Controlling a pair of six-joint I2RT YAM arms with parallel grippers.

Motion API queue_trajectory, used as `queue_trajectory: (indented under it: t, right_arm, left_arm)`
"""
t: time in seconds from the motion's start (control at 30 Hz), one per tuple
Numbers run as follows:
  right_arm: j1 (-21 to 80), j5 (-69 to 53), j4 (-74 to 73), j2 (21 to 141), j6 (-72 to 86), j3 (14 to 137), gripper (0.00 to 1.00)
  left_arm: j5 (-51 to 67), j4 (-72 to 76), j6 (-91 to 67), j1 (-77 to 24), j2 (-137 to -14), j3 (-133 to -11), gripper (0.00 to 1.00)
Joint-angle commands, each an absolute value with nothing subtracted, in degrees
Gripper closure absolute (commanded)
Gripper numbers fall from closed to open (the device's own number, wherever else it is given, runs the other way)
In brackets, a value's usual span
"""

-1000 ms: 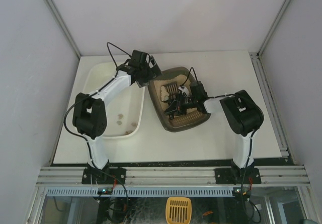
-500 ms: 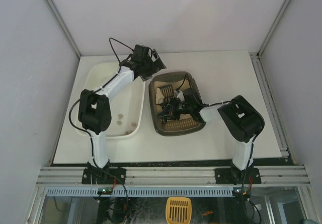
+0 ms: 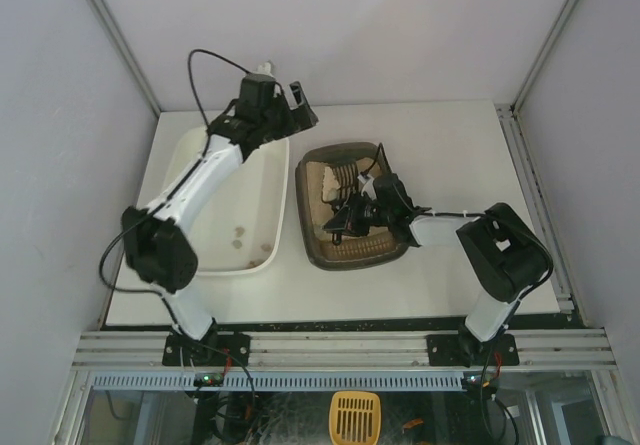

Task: Clean the litter box

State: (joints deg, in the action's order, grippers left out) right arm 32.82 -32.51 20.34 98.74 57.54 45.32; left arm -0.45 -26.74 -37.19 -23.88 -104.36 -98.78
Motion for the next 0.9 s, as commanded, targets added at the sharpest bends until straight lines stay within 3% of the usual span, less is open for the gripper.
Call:
queue_trajectory:
  t: [0.0, 0.17, 0.27, 0.43, 0.6, 0.87]
  right_arm:
    - [30.6, -31.7, 16.8, 96.0, 49.7, 47.5, 1.00]
    - [27.8, -34.7, 14.8, 96.1, 47.9, 48.8, 1.00]
    - [26.8, -40.6, 21.5, 94.9, 51.5, 46.7, 1.00]
    - [25.2, -50.9, 50.2, 97.5, 69.6, 38.2, 1.00]
    - [23.4, -52.5, 85.2, 106.5, 93.9, 36.5, 1.00]
    - [21.5, -53.6, 80.6, 102.0, 90.6, 33.2, 1.00]
  left_arm:
    - [-7.9, -26.8, -21.5, -24.1, -86.5, -95.4, 0.00]
    - [-18.8, -37.8, -10.9, -23.3, -75.6, -96.9, 0.00]
    - [-25.6, -44.4, -3.4, -23.2, -72.0, -98.4, 0.00]
    - [-27.8, -46.5, 4.8, -22.1, -62.5, -90.7, 0.00]
    - [-26.0, -52.7, 9.7, -21.7, -57.7, -84.0, 0.00]
    - [-16.8, -57.6, 11.3, -19.4, -47.7, -73.1, 0.00]
